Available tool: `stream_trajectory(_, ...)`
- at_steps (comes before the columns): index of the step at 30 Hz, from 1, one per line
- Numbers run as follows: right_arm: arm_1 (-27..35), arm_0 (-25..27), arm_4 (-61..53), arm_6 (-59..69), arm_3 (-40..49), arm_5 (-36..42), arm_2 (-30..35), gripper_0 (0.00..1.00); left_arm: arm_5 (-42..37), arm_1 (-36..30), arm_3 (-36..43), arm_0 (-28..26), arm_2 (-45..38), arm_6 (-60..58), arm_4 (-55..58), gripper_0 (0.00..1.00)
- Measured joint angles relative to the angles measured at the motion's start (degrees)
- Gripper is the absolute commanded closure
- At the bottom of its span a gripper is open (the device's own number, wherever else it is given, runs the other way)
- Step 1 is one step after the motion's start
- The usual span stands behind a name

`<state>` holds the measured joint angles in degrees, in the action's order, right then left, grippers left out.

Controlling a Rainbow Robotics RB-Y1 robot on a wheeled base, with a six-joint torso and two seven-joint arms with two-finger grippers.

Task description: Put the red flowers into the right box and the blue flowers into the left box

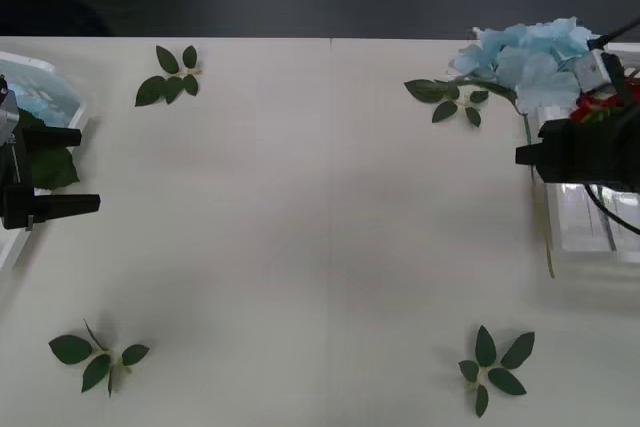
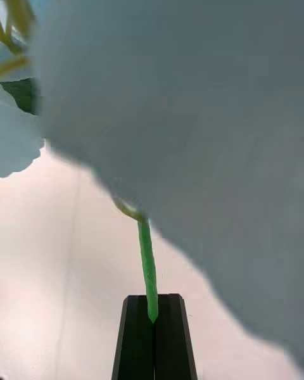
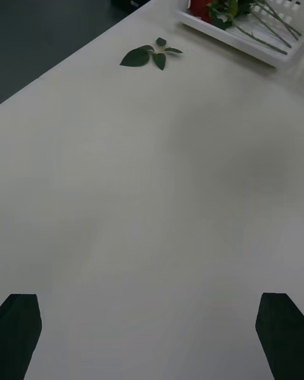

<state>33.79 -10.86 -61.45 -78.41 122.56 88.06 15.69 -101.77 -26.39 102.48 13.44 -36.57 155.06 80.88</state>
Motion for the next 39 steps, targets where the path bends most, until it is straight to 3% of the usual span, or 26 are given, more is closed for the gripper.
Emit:
stream_trajectory(6,4.48,0.33,-8.02,-0.02,0.40,-16.23,-0.33,1.00,0.00,0.00,0.00,0.00,0.00,0.00,0.00,0.00)
stream_trajectory(16,20.90,3.12,-20.52,-1.25,0.93,-41.67,-13.84,1.00,3.59,2.72,-0.64,-0.81,0.09,0.00,2.92,0.00)
stream_trajectory(31,22.69,3.11,-15.55,-1.43,11.12,-68.52,-25.26,1.00,10.35,5.48,-4.26,-0.81,6.03,0.00,15.78,0.00)
stream_trajectory(39,23.34,2.07,-6.62,-1.42,14.60,-73.41,-31.41,1.00,10.27,8.38,-6.42,-0.81,7.40,0.00,17.42,0.00)
